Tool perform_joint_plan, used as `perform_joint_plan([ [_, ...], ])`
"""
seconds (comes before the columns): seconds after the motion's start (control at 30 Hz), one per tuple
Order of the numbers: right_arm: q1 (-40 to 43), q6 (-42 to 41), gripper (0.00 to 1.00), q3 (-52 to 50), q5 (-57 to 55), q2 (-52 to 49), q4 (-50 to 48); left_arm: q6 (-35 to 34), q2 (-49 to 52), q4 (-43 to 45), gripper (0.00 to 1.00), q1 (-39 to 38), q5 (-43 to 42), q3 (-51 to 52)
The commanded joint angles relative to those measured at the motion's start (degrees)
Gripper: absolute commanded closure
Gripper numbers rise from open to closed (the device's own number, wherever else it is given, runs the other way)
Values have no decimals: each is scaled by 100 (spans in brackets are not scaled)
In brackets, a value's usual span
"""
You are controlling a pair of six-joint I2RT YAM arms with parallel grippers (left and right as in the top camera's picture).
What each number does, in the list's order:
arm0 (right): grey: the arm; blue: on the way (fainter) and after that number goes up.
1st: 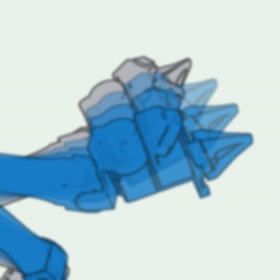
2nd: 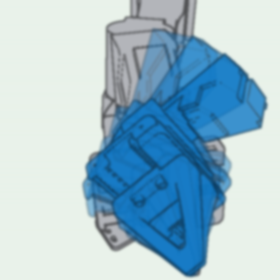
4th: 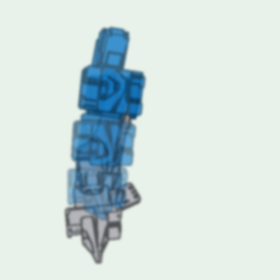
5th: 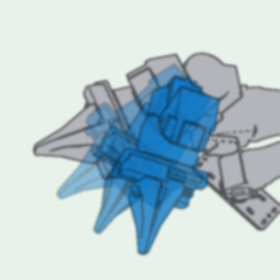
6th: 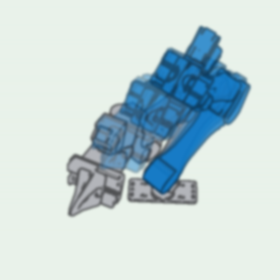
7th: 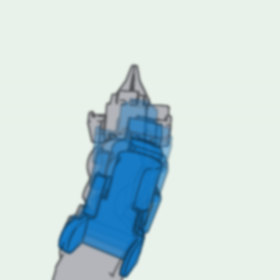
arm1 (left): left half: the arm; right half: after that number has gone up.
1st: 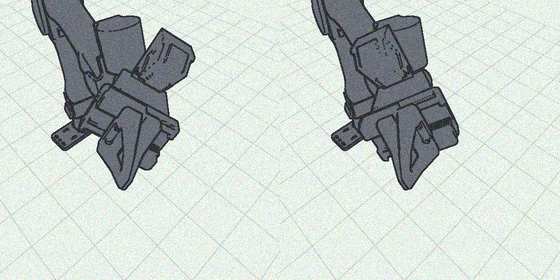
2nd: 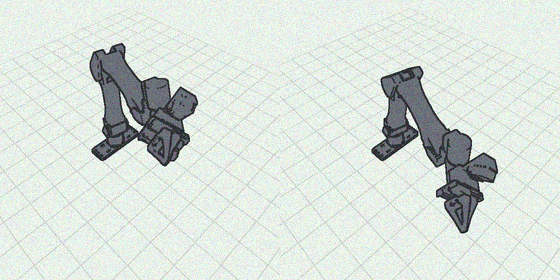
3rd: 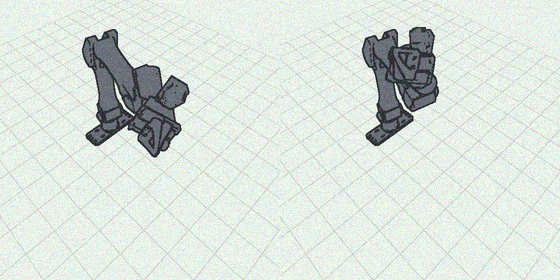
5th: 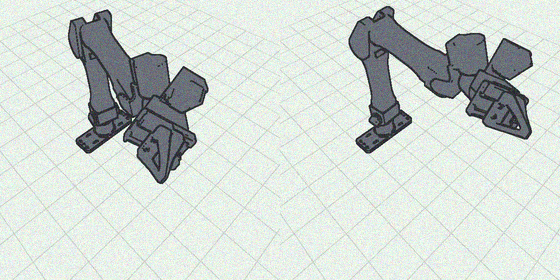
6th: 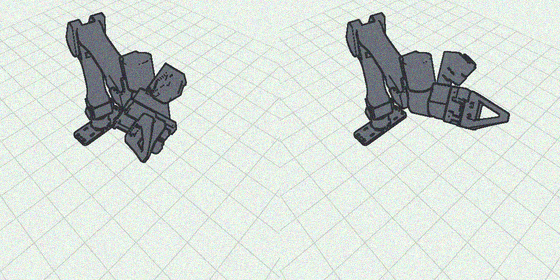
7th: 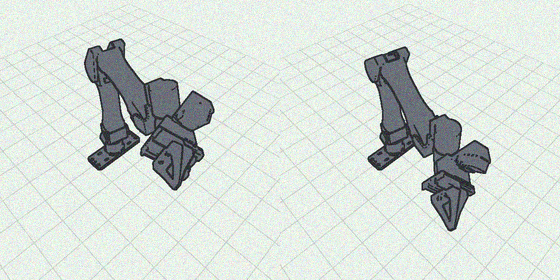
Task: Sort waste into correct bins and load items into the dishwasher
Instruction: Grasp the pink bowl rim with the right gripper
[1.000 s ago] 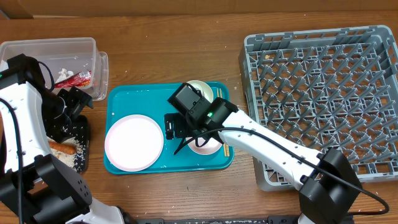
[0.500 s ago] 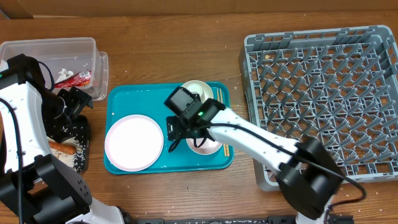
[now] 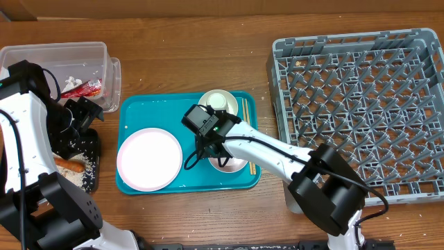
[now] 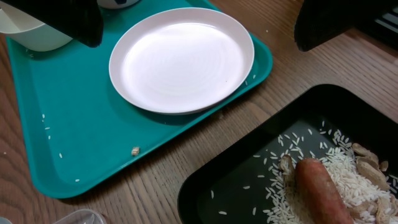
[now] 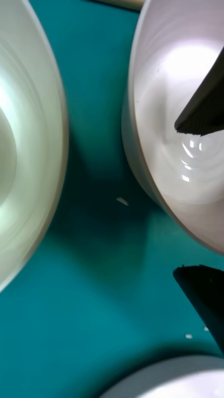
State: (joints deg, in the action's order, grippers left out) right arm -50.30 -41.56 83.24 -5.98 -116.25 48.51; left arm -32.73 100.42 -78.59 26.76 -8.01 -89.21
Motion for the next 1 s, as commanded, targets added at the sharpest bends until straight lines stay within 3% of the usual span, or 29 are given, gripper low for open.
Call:
perform_joint_plan([
  [0.0,-59,-31,33,66,-131,-59,-24,-70,9,2,0,22,-42,24],
  [0.2,-216,-31,37,66,-153,-81,-52,-72,9,2,0,22,-42,24],
  [0.43,-284,-55,57,68,-151,-81,-63,-70,9,2,0,22,-42,24],
  [0.8,-284,-72,71,103,-146,-81,48,-72,9,2,0,22,-44,24],
  [0.97,-284,-72,83,271,-76,-81,280,-70,9,2,0,22,-44,24],
])
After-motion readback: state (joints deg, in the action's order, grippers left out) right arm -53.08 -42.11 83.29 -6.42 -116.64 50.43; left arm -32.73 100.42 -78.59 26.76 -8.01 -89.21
